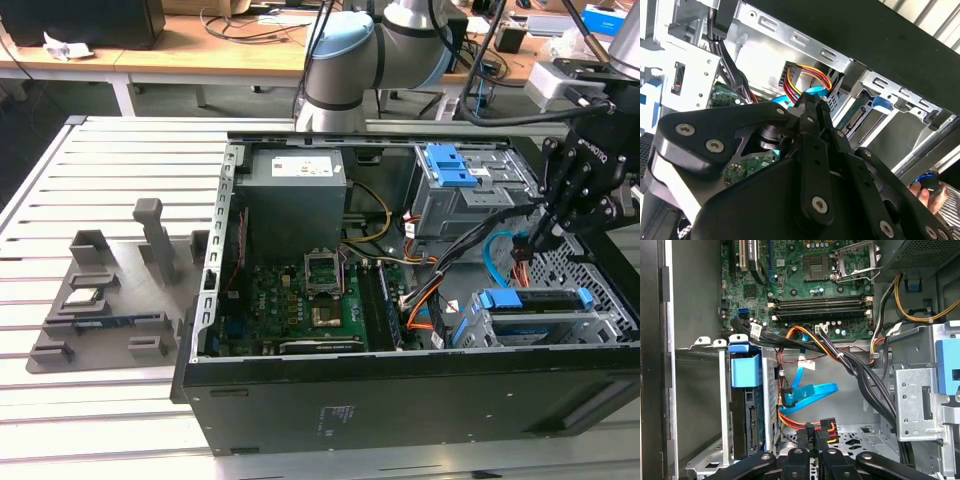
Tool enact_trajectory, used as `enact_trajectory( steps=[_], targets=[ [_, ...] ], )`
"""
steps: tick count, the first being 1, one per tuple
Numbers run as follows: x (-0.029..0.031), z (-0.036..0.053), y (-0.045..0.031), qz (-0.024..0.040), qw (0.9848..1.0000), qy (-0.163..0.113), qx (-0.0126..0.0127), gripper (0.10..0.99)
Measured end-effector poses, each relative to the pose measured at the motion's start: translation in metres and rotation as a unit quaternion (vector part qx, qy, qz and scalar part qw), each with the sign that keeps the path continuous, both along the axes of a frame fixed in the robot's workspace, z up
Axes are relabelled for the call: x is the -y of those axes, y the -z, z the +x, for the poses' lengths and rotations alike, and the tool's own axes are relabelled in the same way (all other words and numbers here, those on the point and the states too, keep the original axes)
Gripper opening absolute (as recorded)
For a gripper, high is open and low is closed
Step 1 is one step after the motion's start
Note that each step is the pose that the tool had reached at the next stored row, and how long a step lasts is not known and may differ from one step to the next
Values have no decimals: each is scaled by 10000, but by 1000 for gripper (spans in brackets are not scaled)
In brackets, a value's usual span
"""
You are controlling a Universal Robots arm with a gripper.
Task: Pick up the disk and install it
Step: 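Insert the first disk wire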
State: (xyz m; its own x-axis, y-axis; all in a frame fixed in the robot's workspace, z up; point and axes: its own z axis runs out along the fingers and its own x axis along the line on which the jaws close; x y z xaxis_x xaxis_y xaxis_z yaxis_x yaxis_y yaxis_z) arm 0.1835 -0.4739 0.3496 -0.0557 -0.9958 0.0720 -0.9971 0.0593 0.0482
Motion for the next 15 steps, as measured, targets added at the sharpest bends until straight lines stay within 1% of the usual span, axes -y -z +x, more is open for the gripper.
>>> enact_trajectory(
  steps=[3,6,7,10,12,15],
  targets=[
    [96,0,1,-37,10000,1,0,165],
    [209,-1,4,-86,10000,1,0,165],
    [233,0,5,-98,10000,0,0,165],
    [368,0,8,-173,9998,0,0,165],
    [417,0,15,-194,9998,0,0,165],
    [423,0,36,-196,9998,0,0,165]
  ],
)
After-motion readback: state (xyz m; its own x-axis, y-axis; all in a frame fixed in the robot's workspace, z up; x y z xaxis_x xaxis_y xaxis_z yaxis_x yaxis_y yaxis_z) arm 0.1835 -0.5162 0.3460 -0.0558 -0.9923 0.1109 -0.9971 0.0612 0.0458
